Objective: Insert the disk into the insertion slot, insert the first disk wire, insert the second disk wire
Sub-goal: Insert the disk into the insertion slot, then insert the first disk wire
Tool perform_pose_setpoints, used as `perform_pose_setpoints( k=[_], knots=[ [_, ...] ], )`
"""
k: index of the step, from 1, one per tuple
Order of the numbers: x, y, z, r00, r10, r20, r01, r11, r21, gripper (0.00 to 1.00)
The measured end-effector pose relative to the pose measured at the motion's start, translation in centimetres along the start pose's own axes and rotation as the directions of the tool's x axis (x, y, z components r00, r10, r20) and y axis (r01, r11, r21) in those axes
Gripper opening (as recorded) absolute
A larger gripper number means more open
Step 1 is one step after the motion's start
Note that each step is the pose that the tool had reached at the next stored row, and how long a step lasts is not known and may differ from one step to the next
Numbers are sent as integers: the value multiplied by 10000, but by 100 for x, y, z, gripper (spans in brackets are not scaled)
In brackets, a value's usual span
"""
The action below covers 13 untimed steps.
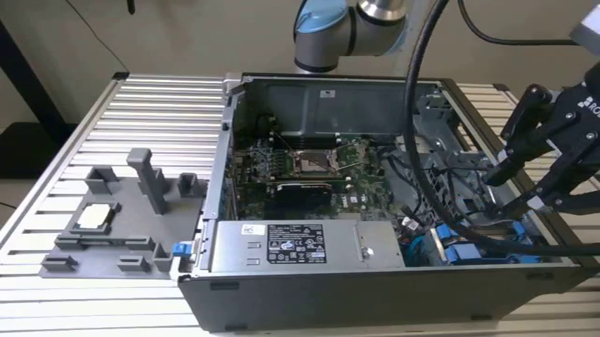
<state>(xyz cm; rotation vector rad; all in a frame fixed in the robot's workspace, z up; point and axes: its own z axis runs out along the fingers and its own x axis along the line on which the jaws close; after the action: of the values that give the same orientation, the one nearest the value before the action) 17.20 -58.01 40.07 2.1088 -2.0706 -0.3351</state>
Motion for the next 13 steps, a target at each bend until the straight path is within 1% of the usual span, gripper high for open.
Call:
perform_pose_setpoints(
  k=[2, 3, 13],
  knots=[
    [-4, 23, -86, 10000, -2, -1, 2, 10000, 0, 47],
    [-5, 29, -106, 10000, -1, -2, 1, 10000, 0, 47],
    [-5, 31, -110, 10000, -1, -1, 1, 10000, 0, 47]
  ],
)
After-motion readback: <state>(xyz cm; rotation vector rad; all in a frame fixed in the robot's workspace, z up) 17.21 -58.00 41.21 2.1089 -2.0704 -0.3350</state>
